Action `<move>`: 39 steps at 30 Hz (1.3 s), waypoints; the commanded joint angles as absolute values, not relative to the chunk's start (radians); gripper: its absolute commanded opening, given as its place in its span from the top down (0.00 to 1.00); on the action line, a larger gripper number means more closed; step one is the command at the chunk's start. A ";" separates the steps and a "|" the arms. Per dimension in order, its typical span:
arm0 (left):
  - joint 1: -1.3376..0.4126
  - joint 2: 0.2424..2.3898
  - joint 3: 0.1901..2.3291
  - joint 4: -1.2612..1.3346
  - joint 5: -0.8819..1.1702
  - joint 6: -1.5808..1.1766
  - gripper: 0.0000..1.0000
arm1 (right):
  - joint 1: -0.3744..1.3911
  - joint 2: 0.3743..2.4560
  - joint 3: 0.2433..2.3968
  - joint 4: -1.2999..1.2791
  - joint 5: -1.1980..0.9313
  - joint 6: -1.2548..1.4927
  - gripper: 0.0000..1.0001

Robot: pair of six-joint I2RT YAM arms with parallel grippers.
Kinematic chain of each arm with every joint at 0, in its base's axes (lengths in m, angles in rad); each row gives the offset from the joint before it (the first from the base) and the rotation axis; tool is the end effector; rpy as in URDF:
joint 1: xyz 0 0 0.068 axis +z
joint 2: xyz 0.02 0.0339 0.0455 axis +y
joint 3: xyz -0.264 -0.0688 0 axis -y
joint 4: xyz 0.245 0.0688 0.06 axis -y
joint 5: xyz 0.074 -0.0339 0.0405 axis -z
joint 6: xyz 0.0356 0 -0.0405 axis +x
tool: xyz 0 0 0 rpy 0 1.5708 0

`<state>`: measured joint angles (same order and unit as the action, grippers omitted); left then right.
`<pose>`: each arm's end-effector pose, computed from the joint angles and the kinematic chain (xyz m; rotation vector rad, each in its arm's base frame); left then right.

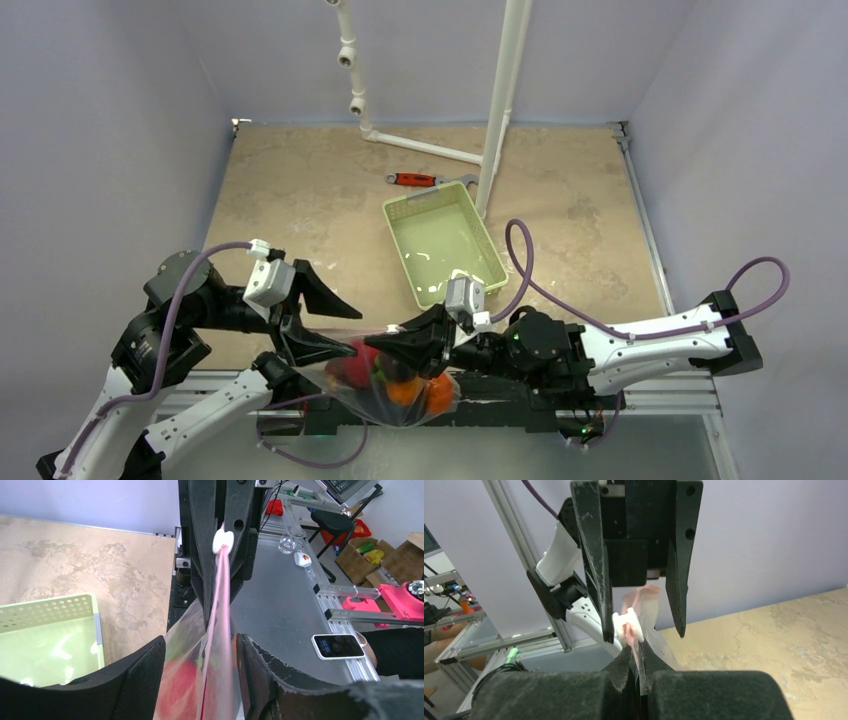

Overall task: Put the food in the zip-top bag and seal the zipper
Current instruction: Zip the zipper food storage bag at the center of the board.

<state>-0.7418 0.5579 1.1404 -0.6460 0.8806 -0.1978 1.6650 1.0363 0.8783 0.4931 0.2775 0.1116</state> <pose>0.0287 -0.0635 0.4320 1.1530 1.4018 -1.4026 -0.0128 0.2390 0.3970 -0.7547 1.1453 1.3511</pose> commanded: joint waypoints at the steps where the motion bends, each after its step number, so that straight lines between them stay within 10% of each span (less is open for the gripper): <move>1: -0.743 0.564 1.200 -0.620 0.842 -0.189 0.45 | 1.667 1.017 0.907 0.514 0.286 0.121 1.00; 39: -0.743 0.618 1.053 -0.404 0.956 -0.281 0.54 | 1.606 1.119 1.006 0.324 0.373 0.274 1.00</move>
